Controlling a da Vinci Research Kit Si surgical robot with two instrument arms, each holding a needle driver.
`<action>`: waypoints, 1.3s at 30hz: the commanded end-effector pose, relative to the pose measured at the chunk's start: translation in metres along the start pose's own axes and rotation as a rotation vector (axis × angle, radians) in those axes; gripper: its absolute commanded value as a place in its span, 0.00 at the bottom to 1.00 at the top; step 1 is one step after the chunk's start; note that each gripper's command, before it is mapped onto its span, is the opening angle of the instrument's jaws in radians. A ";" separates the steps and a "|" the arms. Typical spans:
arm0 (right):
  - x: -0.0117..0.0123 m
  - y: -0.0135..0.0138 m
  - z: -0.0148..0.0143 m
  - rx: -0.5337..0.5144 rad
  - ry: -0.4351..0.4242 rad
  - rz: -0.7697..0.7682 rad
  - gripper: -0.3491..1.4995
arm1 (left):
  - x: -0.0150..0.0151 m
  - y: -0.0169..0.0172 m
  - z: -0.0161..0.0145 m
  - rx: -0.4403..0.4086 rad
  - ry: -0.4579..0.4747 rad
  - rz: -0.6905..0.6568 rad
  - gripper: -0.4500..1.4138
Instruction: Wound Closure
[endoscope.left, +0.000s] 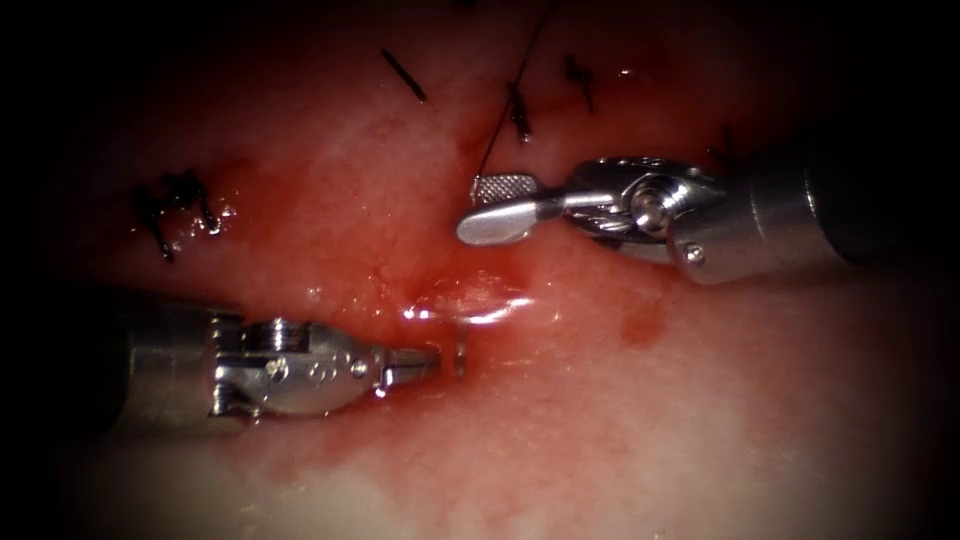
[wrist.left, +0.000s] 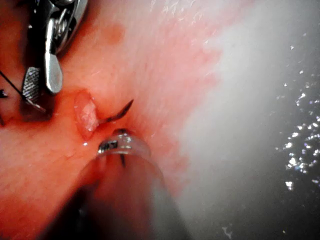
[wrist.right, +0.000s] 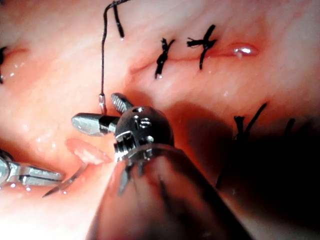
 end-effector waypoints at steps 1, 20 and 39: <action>-0.0005 0.0011 -0.0007 -0.008 0.006 0.001 0.82 | 0.0003 0.0007 0.0006 -0.002 0.018 0.020 0.32; -0.0011 0.0041 -0.0045 -0.022 0.074 -0.014 0.74 | 0.0032 -0.0004 0.0031 0.056 0.116 0.195 0.47; -0.0019 0.0044 -0.0044 0.015 0.122 -0.084 0.43 | 0.0017 -0.0012 0.0055 0.048 0.217 0.162 0.00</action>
